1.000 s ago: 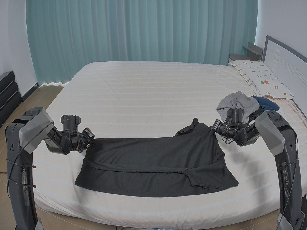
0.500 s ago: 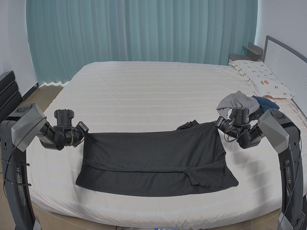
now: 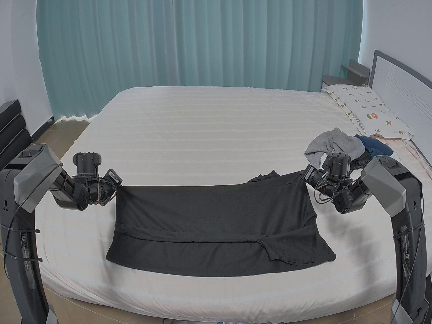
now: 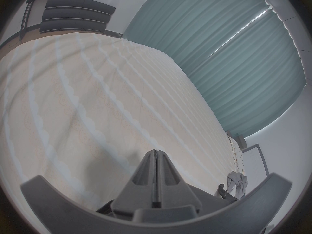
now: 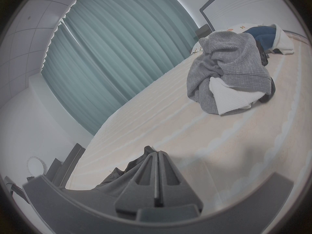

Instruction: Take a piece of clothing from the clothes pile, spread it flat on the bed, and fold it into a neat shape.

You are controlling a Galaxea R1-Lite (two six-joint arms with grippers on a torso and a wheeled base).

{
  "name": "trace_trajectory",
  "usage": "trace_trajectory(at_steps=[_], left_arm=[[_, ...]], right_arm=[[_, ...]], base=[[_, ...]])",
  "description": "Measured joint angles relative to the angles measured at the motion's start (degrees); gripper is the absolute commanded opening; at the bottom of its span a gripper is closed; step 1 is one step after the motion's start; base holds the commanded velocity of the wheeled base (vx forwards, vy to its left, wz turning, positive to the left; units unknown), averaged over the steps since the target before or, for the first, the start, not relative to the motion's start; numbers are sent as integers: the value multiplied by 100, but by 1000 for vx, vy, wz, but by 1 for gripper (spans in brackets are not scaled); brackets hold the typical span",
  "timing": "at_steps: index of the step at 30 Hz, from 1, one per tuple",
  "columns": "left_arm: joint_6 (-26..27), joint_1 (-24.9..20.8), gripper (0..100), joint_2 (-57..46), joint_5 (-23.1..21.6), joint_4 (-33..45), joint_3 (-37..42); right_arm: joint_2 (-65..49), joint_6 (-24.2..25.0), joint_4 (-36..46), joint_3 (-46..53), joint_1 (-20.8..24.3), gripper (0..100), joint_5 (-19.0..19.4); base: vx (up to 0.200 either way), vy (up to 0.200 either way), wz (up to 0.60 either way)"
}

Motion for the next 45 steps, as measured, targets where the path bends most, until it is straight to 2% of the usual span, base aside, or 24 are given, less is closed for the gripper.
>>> trace_trajectory(at_steps=[8,24,27,33,38,45], left_arm=[[-91,33,0,-79,-18,2,11],[-59,44,0,-140,-18,7,52],[-50,44,0,-145,-24,33,60],[60,48,0,-188,-76,52,66],[180,37,0,-199,-82,52,107],[741,52,0,-228,-27,13,466]], right_arm=[[-22,96,-462,93,71,0,-174],[-22,77,-456,317,85,0,-161],[-101,68,-446,462,33,0,-62],[-416,57,-443,931,-98,0,391],[-606,17,-451,1242,-141,0,578],[-831,-238,-453,1730,-174,0,909]], base=[[0,0,0],[0,0,0],[0,0,0],[0,0,0],[0,0,0],[0,0,0]])
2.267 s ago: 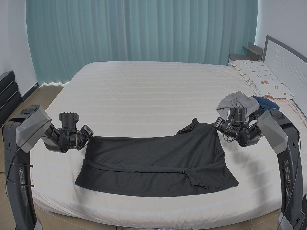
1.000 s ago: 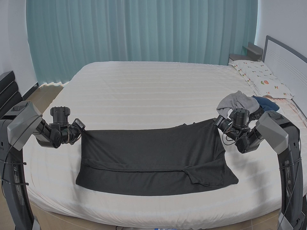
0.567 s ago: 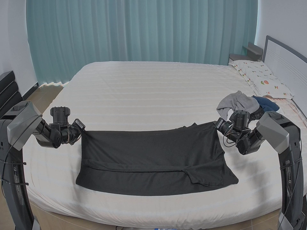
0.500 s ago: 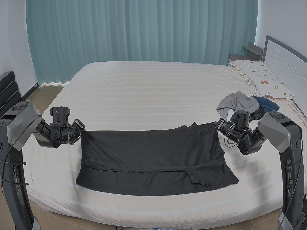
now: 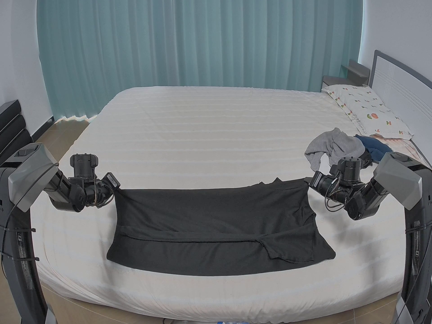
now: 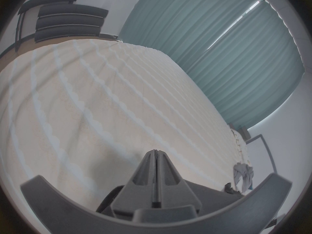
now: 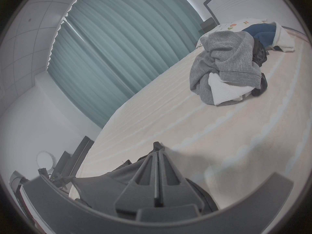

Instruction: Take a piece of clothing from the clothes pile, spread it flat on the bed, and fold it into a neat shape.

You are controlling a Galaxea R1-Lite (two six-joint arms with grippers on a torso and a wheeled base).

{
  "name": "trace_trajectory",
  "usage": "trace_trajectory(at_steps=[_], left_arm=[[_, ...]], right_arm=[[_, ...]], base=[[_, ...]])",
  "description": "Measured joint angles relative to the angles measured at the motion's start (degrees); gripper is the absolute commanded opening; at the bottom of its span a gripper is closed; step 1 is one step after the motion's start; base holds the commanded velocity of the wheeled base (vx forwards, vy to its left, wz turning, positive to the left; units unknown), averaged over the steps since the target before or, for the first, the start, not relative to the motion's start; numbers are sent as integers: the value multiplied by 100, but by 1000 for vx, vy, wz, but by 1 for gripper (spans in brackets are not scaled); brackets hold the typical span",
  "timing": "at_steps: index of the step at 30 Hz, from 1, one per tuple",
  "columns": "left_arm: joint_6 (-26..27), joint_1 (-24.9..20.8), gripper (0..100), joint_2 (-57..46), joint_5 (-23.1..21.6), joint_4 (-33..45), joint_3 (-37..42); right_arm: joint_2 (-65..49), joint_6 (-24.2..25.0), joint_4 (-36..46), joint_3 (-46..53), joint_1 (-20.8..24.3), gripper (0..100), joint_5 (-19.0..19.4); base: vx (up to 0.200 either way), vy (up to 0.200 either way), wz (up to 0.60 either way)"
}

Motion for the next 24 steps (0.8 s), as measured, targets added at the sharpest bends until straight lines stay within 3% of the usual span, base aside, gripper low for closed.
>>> trace_trajectory(at_steps=[14,24], left_arm=[[1284,-66,0,-199,106,-33,1124],[1694,-273,0,-282,422,-38,1847]], right_arm=[[-224,-764,-255,1319,-195,0,492],[-224,-1385,-224,1927,-322,0,670]], base=[[0,0,0],[0,0,0]])
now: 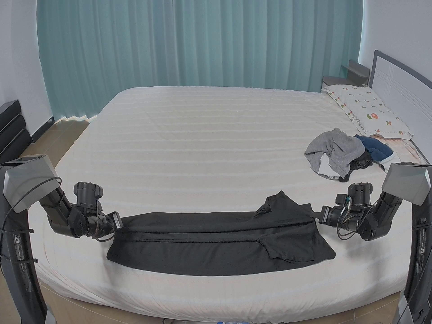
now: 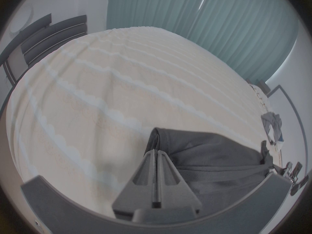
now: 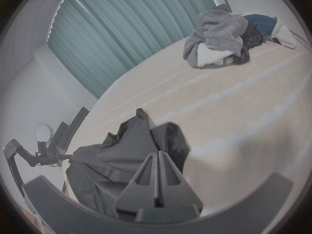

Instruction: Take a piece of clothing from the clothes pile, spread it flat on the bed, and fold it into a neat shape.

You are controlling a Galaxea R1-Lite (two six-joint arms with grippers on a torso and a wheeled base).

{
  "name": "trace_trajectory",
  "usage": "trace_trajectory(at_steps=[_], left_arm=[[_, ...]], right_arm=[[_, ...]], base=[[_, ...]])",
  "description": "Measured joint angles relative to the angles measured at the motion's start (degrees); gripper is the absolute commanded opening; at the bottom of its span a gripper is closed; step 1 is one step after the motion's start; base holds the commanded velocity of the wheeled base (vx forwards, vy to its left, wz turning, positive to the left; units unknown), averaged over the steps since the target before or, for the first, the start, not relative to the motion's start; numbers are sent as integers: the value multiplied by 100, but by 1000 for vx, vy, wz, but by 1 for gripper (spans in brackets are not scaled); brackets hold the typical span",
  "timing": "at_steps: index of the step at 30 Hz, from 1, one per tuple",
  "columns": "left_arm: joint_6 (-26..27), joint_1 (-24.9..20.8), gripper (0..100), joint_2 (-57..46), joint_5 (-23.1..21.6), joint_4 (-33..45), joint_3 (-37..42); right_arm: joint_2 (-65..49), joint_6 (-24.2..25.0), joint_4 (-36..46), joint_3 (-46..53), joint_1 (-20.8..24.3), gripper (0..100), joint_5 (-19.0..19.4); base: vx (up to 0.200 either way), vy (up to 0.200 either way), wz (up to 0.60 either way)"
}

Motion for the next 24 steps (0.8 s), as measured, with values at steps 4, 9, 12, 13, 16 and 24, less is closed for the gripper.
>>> trace_trajectory(at_steps=[4,9,12,13,16,24], left_arm=[[57,-74,0,-30,9,2,140],[60,-106,0,-83,65,7,184],[41,-85,0,-182,93,7,187],[40,-68,0,-227,98,7,187],[46,-27,0,-328,104,10,189],[20,-5,0,-383,108,13,154]], right_arm=[[13,-157,2,124,-16,0,0],[13,-268,-35,193,-77,0,0],[-60,-279,-55,201,-140,0,24],[-99,-279,-46,201,-184,0,54],[-176,-279,-44,246,-252,0,115],[-179,-263,-224,419,-228,0,126]], base=[[0,0,0],[0,0,0],[0,0,0],[0,0,0],[0,0,0],[0,0,0]])
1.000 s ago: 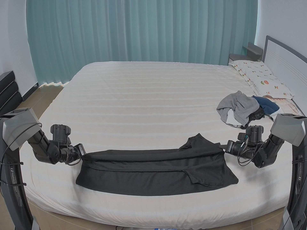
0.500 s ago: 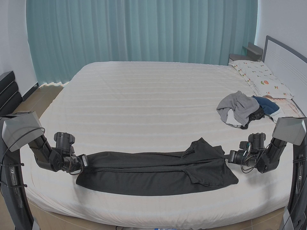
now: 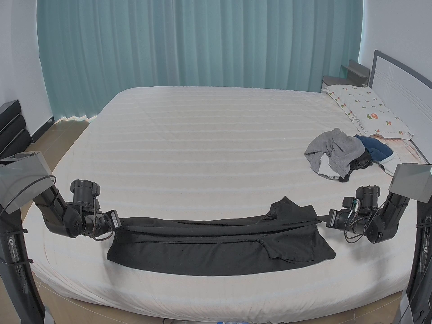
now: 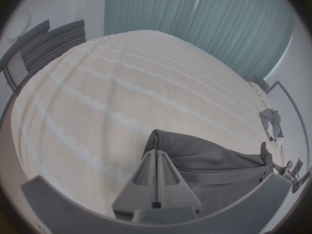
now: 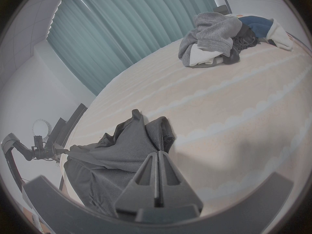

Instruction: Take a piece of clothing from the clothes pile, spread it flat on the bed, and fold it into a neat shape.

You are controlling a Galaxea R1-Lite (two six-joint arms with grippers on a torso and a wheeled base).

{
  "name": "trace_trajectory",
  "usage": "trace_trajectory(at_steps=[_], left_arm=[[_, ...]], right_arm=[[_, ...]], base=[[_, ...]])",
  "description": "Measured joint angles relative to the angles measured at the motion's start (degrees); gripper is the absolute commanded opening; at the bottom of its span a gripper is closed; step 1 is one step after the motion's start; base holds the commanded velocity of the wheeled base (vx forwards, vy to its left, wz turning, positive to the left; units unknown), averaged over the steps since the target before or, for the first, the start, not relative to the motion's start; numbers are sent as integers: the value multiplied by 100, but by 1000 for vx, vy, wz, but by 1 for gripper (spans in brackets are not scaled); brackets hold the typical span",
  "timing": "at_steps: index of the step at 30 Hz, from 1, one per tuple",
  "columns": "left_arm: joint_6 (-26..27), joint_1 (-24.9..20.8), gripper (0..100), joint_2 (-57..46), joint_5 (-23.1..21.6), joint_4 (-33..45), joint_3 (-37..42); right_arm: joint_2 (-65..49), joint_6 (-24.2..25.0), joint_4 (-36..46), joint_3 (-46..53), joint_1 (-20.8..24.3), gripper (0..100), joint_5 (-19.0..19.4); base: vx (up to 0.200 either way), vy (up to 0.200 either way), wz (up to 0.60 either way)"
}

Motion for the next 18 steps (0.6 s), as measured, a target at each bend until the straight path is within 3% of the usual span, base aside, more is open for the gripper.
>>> trace_trajectory(at_steps=[5,8,14,18], left_arm=[[-294,11,0,-4,1,-4,-284],[-890,11,0,-4,6,-2,-630],[-2248,-2,0,41,9,-11,-1436],[-2423,13,0,138,11,-33,-1679]], right_arm=[[30,118,-173,-212,44,0,-83],[83,347,-239,-552,72,0,-321],[317,1268,-866,-1453,177,0,-1075],[472,1423,-1030,-1602,258,0,-1235]], base=[[0,0,0],[0,0,0],[0,0,0],[0,0,0]])
